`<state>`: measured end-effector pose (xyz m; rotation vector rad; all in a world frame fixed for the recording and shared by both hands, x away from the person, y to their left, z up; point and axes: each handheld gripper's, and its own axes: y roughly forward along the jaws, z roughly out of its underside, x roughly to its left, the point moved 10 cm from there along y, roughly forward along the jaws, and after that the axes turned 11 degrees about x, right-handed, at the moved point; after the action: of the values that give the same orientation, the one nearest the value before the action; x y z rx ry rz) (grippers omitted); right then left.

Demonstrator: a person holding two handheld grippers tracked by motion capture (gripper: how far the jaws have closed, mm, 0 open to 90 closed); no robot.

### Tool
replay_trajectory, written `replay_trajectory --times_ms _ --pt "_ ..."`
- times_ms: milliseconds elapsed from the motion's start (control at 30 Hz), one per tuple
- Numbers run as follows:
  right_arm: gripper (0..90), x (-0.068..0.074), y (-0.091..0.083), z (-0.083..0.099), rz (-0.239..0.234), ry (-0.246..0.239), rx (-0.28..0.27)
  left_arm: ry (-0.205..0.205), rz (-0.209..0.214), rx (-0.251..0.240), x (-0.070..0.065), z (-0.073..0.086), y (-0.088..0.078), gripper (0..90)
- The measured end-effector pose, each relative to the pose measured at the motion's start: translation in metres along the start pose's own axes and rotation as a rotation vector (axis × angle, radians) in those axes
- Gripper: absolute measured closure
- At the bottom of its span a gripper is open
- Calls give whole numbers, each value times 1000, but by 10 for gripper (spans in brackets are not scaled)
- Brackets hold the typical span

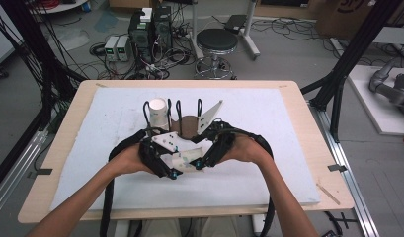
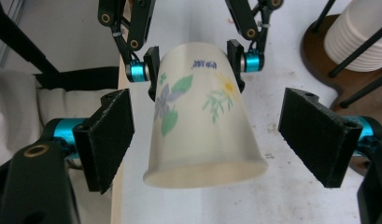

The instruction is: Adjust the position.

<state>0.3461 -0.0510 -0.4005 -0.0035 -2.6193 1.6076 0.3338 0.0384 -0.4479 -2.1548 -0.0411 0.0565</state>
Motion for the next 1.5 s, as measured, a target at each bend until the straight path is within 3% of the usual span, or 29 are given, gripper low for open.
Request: replay_trajectory --times_ms 167,500,633,800,1167,1500 --pt "188 -2 -12 4 20 24 -49 -14 -25 -93 -1 3 -10 368" --pt "189 -1 -26 16 46 73 -276 -50 -31 -308 -4 6 -23 367" --pt "189 2 -26 21 54 85 -331 -85 -36 -394 -3 7 -22 367" --pt "189 4 -23 24 79 92 -436 -94 -51 -491 -3 7 -22 367" --pt "189 9 -16 30 79 115 -549 -95 -62 -620 -6 8 -28 367" --pt "190 11 -9 23 47 109 -606 -85 -51 -653 -8 2 -26 367"
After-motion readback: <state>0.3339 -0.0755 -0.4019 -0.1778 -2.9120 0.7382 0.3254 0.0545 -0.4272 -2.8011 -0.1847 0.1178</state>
